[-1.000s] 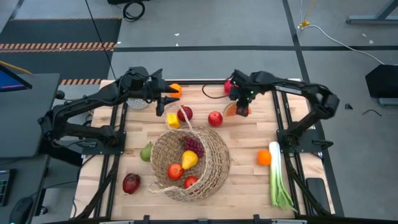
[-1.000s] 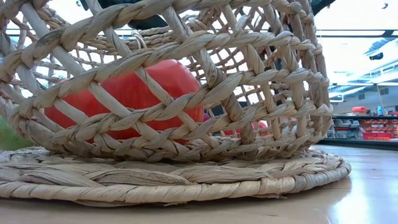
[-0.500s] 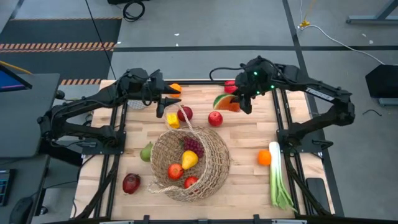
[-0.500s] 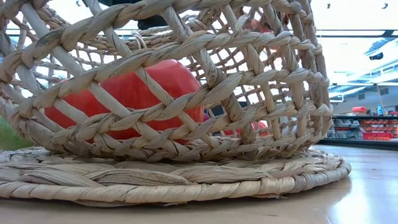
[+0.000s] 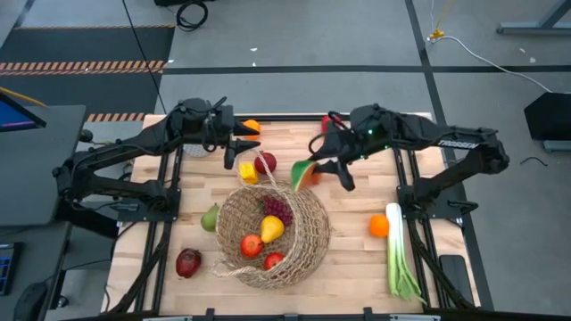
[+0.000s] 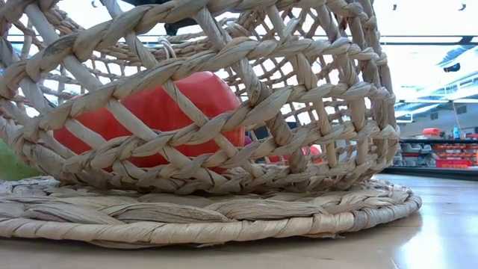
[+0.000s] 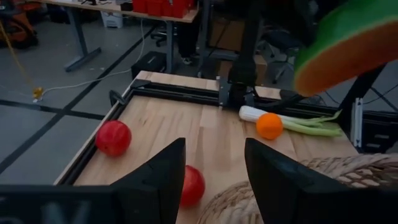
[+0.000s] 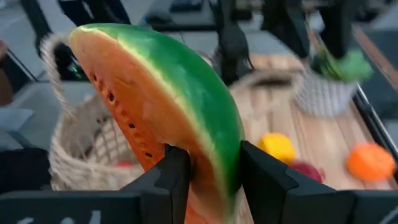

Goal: Build produce basket
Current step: Put the watermelon into the basket, then put the right orange into the basket

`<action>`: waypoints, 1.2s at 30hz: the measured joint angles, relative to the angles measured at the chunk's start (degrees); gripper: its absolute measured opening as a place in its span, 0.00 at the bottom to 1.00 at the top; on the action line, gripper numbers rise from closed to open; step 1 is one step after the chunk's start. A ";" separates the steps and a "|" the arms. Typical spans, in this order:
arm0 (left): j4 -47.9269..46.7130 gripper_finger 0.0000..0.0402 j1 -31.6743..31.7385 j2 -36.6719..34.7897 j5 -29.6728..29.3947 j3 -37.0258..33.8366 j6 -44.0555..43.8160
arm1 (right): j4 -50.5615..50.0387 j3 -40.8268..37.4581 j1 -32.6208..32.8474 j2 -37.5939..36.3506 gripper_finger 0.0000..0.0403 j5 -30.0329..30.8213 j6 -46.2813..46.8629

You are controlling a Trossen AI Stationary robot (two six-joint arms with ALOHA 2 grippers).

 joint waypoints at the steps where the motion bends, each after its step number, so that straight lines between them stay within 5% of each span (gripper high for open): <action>1: 0.24 0.43 -0.12 0.00 0.03 0.00 -0.06 | 1.24 -0.01 0.62 0.36 0.33 0.00 -0.09; 18: -0.15 0.43 -2.21 -0.02 0.02 0.00 -2.82 | 24.78 -0.02 8.66 14.87 0.37 0.04 -6.33; 31: -2.78 0.43 -3.26 -0.02 -0.02 0.00 -4.22 | 23.42 -0.04 12.97 18.76 0.81 4.26 -7.03; 36: -4.57 0.43 -5.17 -0.04 -0.01 0.00 -4.29 | 22.39 -0.04 14.30 18.61 0.88 7.60 -6.93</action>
